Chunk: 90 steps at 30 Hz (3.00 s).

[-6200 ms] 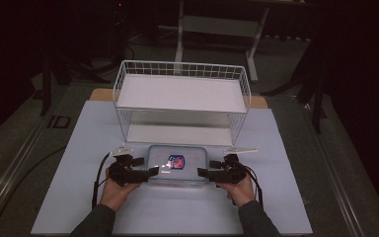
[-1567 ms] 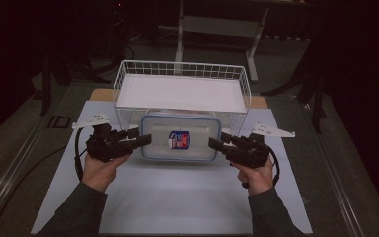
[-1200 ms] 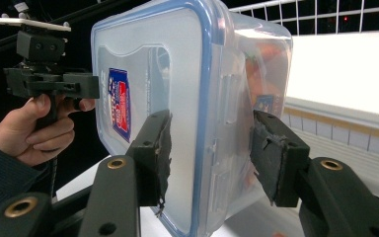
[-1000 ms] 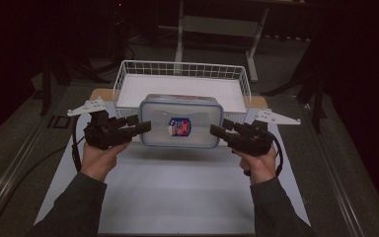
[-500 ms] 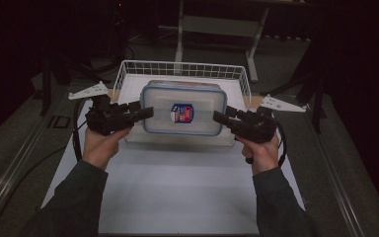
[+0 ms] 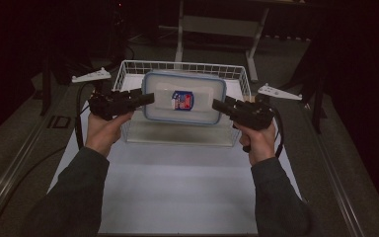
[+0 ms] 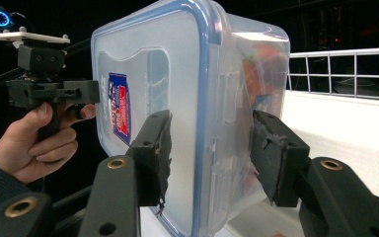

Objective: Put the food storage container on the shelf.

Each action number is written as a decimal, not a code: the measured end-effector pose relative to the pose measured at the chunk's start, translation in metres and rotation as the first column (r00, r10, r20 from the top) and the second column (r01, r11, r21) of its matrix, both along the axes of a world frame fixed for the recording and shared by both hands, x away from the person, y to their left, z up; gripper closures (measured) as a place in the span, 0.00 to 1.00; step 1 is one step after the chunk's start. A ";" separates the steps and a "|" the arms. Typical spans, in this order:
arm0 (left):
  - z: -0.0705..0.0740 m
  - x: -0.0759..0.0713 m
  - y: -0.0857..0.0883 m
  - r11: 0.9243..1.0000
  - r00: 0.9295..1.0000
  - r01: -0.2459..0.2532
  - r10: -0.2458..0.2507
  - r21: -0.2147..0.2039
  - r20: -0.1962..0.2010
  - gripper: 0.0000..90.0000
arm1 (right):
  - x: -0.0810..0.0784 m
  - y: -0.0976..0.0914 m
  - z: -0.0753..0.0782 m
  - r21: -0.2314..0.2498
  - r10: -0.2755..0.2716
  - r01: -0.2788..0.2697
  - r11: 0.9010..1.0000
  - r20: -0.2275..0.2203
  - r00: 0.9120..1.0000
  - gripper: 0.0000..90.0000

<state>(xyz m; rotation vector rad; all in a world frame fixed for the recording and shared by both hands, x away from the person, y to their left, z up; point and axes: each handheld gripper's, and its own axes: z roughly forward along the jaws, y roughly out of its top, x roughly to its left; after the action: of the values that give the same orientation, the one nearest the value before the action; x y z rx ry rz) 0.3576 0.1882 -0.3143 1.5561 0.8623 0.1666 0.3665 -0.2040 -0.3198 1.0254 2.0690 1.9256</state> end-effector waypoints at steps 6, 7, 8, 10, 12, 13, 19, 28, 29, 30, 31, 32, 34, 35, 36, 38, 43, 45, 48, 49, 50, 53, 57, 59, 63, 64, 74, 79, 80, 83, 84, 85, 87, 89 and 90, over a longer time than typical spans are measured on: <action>-0.005 0.016 0.003 1.000 1.000 0.009 -0.009 -0.007 -0.019 0.54 | 0.013 0.003 0.000 -0.023 -0.004 0.004 1.000 -0.015 1.000 0.57; -0.007 0.019 0.003 1.000 1.000 0.007 -0.007 -0.013 -0.025 0.54 | 0.015 0.004 -0.001 -0.023 -0.006 0.005 1.000 -0.020 1.000 0.57; -0.009 0.021 0.003 1.000 1.000 0.005 -0.006 -0.019 -0.029 0.54 | 0.017 0.004 -0.001 -0.023 -0.008 0.007 1.000 -0.026 1.000 0.57; -0.011 0.025 0.003 1.000 0.999 -0.002 0.001 -0.026 -0.038 0.54 | 0.022 0.004 -0.003 -0.022 -0.011 0.011 1.000 -0.033 0.999 0.57; -0.012 0.027 0.003 1.000 0.999 -0.005 0.004 -0.029 -0.041 0.54 | 0.024 0.004 -0.004 -0.022 -0.013 0.013 1.000 -0.041 0.999 0.57; -0.014 0.030 0.003 0.999 0.999 -0.014 0.012 -0.038 -0.047 0.54 | 0.026 0.004 -0.005 -0.025 -0.013 0.012 1.000 -0.044 0.999 0.57; -0.021 0.038 0.001 0.998 0.996 -0.044 0.040 -0.049 -0.084 0.54 | 0.040 0.005 -0.011 -0.031 -0.023 0.021 0.999 -0.079 0.997 0.57; -0.024 0.044 -0.001 0.994 0.991 -0.072 0.063 -0.077 -0.116 0.54 | 0.051 0.005 -0.010 -0.021 -0.042 0.040 0.999 -0.118 0.992 0.57; -0.024 0.045 -0.002 0.993 0.990 -0.079 0.069 -0.082 -0.123 0.54 | 0.052 0.005 -0.011 -0.015 -0.044 0.043 0.999 -0.123 0.991 0.57; -0.025 0.046 -0.002 0.993 0.989 -0.083 0.071 -0.087 -0.126 0.54 | 0.054 0.004 -0.011 -0.006 -0.048 0.047 0.999 -0.127 0.991 0.56; -0.025 0.046 -0.002 0.992 0.989 -0.088 0.076 -0.092 -0.129 0.54 | 0.055 0.004 -0.012 0.004 -0.052 0.053 0.999 -0.134 0.990 0.56; -0.025 0.046 -0.003 0.992 0.989 -0.090 0.078 -0.092 -0.128 0.54 | 0.056 0.004 -0.012 0.013 -0.055 0.058 0.998 -0.139 0.989 0.56; -0.025 0.046 -0.004 0.993 0.989 -0.093 0.082 -0.080 -0.122 0.54 | 0.057 0.004 -0.013 0.020 -0.070 0.074 0.997 -0.140 0.988 0.56; -0.024 0.047 -0.005 0.993 0.989 -0.095 0.085 -0.074 -0.121 0.54 | 0.058 0.004 -0.013 0.019 -0.076 0.080 0.997 -0.140 0.987 0.56; -0.024 0.047 -0.006 0.993 0.989 -0.098 0.089 -0.073 -0.120 0.54 | 0.059 0.004 -0.013 0.018 -0.082 0.086 0.996 -0.137 0.987 0.56; -0.024 0.048 -0.007 0.992 0.987 -0.109 0.101 -0.062 -0.121 0.54 | 0.059 0.005 -0.012 -0.004 -0.095 0.096 0.995 -0.131 0.987 0.57; -0.028 0.056 -0.007 0.987 0.979 -0.139 0.124 -0.085 -0.161 0.50 | 0.060 0.014 -0.016 -0.136 -0.128 0.111 0.984 -0.122 0.984 0.53; -0.031 0.061 -0.006 0.984 0.977 -0.140 0.120 -0.107 -0.174 0.50 | 0.062 0.015 -0.019 -0.097 -0.134 0.121 0.988 -0.140 0.981 0.52; -0.030 0.066 -0.006 0.982 0.973 -0.151 0.128 -0.114 -0.190 0.49 | 0.064 0.015 -0.020 -0.074 -0.131 0.121 0.990 -0.152 0.980 0.52; -0.029 0.068 -0.007 0.981 0.972 -0.156 0.132 -0.112 -0.194 0.49 | 0.064 0.015 -0.020 -0.073 -0.133 0.123 0.990 -0.153 0.979 0.52; -0.029 0.069 -0.008 0.981 0.972 -0.156 0.132 -0.113 -0.196 0.49 | 0.064 0.015 -0.020 -0.074 -0.138 0.128 0.989 -0.154 0.978 0.52; -0.028 0.072 -0.010 0.978 0.968 -0.179 0.155 -0.107 -0.199 0.49 | 0.064 0.015 -0.020 -0.068 -0.160 0.151 0.986 -0.154 0.975 0.52; -0.022 0.071 -0.015 0.964 0.952 -0.266 0.263 0.001 -0.158 0.53 | 0.065 0.017 -0.020 -0.026 -0.175 0.173 0.985 -0.163 0.971 0.47; -0.021 0.071 -0.016 0.957 0.945 -0.290 0.291 0.028 -0.149 0.52 | 0.066 0.014 -0.020 0.002 -0.195 0.199 0.980 -0.180 0.964 0.46; -0.021 0.067 -0.013 0.957 0.949 -0.288 0.290 0.035 -0.126 0.50 | 0.065 0.010 -0.018 -0.041 -0.234 0.230 0.972 -0.126 0.964 0.43; -0.020 0.066 -0.012 0.956 0.949 -0.289 0.292 0.040 -0.119 0.50 | 0.063 0.009 -0.017 -0.052 -0.250 0.246 0.968 -0.111 0.962 0.43; -0.013 0.051 -0.006 0.959 0.961 -0.266 0.272 0.100 -0.052 0.51 | 0.047 -0.003 -0.003 -0.198 -0.257 0.254 0.947 0.008 0.966 0.46; -0.014 0.039 -0.006 0.962 0.969 -0.240 0.245 0.128 -0.023 0.51 | 0.036 -0.004 0.002 -0.279 -0.222 0.231 0.932 0.063 0.973 0.47; -0.014 0.036 -0.008 0.961 0.971 -0.234 0.239 0.147 -0.011 0.51 | 0.034 -0.004 0.002 -0.295 -0.213 0.226 0.928 0.075 0.974 0.47; -0.013 0.027 -0.013 0.954 0.977 -0.214 0.213 0.208 0.029 0.50 | 0.027 -0.006 0.005 -0.330 -0.196 0.218 0.918 0.101 0.975 0.48; -0.013 0.023 -0.014 0.953 0.978 -0.209 0.206 0.218 0.037 0.49 | 0.024 -0.007 0.005 -0.333 -0.191 0.215 0.918 0.105 0.976 0.48; -0.014 0.019 -0.014 0.951 0.977 -0.213 0.207 0.226 0.048 0.48 | 0.021 -0.008 0.006 -0.336 -0.185 0.211 0.918 0.108 0.977 0.48; -0.014 0.010 -0.013 0.946 0.974 -0.226 0.213 0.234 0.078 0.48 | 0.016 -0.010 0.006 -0.344 -0.172 0.201 0.917 0.111 0.979 0.48; -0.015 0.001 -0.012 0.941 0.973 -0.228 0.208 0.251 0.104 0.48 | 0.010 -0.011 0.005 -0.367 -0.162 0.195 0.910 0.118 0.980 0.48; -0.015 0.001 -0.012 0.941 0.973 -0.228 0.208 0.251 0.104 0.48 | 0.010 -0.011 0.005 -0.367 -0.162 0.195 0.910 0.118 0.980 0.48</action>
<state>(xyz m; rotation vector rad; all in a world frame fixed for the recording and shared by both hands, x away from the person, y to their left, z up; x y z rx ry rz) 0.3587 0.1761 -0.3296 1.6830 0.9811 0.5153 0.3766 -0.2153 -0.3146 0.9824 2.1005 1.3844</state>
